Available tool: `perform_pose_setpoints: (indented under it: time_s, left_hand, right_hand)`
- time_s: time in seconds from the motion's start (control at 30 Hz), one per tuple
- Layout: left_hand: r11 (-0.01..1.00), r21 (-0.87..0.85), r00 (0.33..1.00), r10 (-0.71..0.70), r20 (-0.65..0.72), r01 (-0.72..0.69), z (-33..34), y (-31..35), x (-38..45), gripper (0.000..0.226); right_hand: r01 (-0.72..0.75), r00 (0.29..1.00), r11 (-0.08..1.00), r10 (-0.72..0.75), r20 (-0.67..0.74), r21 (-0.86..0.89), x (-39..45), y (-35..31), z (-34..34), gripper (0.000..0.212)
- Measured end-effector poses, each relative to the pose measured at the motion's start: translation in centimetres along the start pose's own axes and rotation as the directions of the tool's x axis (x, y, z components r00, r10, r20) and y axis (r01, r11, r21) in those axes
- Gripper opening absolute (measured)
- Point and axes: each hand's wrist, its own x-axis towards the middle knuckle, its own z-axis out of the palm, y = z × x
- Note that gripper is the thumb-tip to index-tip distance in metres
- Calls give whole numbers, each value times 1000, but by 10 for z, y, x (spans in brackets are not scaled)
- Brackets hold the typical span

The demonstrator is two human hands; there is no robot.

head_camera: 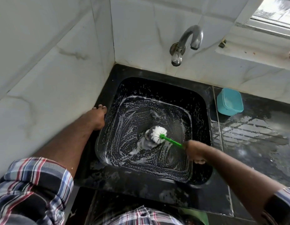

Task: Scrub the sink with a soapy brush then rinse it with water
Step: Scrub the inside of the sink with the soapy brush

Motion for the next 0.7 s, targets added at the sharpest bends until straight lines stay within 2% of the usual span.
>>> perform_pose_setpoints:
  time_s: [0.03,0.1,0.2,0.27,0.33,0.4,0.47,0.5,0.6,0.7]
  left_hand:
    - [1000,-1,1000,0,3,0,0,0,0,81]
    - [1000,1,1000,-1,-3,1,0,0,0,81]
    - [1000,-6,1000,0,-1,0,0,0,0,81]
    - [1000,1,1000,-4,-3,4,1,0,0,81]
    - [1000,1,1000,-3,0,3,1,0,0,81]
    - [1000,-4,1000,-8,-2,8,1,0,-1,81]
    - [1000,-4,1000,-8,1,8,0,1,-1,81]
    - [1000,-2,1000,-7,4,7,-1,1,-2,81]
    - [1000,5,1000,-12,6,12,-2,2,-2,82]
    - [1000,-2,1000,-14,18,14,-1,1,-1,82]
  right_hand:
    - [-16,998,999,14,-69,-32,5,2,-8,33]
    - [49,983,999,-52,-174,-25,18,-17,-9,43]
    - [153,981,988,-148,-127,28,19,-56,13,54]
    - [205,976,979,-205,-68,-2,11,-54,22,55]
    - [193,980,977,-197,-26,-94,6,-32,11,48]
    - [112,988,972,-131,-80,-206,13,-15,-8,47]
    - [85,978,972,-123,-169,-218,22,-21,-19,55]
    - [102,975,981,-132,-178,-167,23,-34,-17,57]
    - [152,984,987,-156,-86,-58,22,-55,9,53]
    - [112,994,988,-113,-4,-103,-1,-24,0,45]
